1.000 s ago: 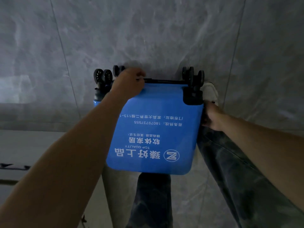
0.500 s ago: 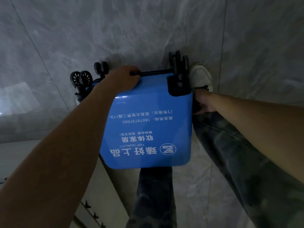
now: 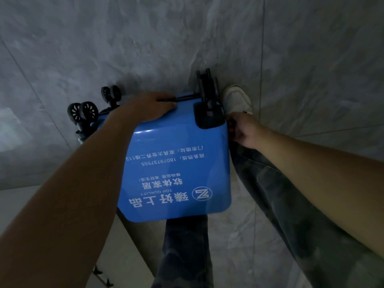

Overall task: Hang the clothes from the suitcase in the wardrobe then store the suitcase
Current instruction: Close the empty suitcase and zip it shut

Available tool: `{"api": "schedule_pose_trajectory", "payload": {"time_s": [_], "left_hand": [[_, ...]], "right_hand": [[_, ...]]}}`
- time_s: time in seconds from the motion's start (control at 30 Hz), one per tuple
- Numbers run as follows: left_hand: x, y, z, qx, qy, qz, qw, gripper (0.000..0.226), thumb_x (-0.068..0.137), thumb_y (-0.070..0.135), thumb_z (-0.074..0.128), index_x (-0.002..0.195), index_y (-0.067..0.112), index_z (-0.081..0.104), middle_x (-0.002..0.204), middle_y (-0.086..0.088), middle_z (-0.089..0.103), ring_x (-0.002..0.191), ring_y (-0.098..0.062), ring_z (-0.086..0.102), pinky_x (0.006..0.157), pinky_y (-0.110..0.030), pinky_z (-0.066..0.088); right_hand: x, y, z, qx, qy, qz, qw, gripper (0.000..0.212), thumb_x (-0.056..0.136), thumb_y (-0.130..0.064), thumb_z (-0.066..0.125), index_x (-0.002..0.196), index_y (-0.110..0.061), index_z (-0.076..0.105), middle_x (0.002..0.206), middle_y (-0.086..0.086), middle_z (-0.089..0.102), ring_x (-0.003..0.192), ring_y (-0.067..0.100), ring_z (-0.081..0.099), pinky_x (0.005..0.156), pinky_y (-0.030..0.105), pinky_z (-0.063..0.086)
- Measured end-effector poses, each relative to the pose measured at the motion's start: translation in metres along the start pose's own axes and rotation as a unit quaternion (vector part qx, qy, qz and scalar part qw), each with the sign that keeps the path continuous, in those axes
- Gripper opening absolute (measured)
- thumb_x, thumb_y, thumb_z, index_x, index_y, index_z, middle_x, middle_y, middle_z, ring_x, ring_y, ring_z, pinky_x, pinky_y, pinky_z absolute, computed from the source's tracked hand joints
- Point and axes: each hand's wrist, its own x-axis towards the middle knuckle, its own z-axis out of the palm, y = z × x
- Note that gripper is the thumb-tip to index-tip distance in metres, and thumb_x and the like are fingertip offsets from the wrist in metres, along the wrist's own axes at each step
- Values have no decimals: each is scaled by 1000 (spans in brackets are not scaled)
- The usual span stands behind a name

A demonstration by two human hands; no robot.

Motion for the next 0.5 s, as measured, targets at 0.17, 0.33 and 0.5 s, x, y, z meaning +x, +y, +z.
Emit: {"api": "schedule_pose_trajectory", "payload": {"time_s": [0.17, 0.33, 0.5], "left_hand": [[-1, -5, 7, -5, 26, 4, 1000, 48, 95, 58, 58, 140, 41, 59, 148, 5, 56, 136, -23, 50, 112, -32, 35], [-2, -9, 14, -17, 43, -7, 999, 64, 80, 70, 54, 131, 31, 62, 138, -2, 63, 124, -29, 59, 108, -45, 45], [4, -10, 18, -22, 44, -12, 999, 74, 80, 72, 54, 141, 29, 54, 145, 0, 57, 131, -28, 54, 111, -45, 42]], "right_hand": [[13, -50, 20, -100, 12, -47, 994, 32, 100, -16, 49, 69, -17, 56, 54, -2, 53, 52, 13, 49, 50, 23, 40], [27, -111, 45, -384, -44, -14, 922, 31, 97, -8, 39, 71, -14, 54, 64, 4, 49, 56, 13, 39, 53, 23, 31], [38, -149, 86, -570, -91, 65, 814, 18, 98, -19, 55, 89, -9, 66, 81, 10, 63, 70, 19, 58, 72, 32, 47]]}}
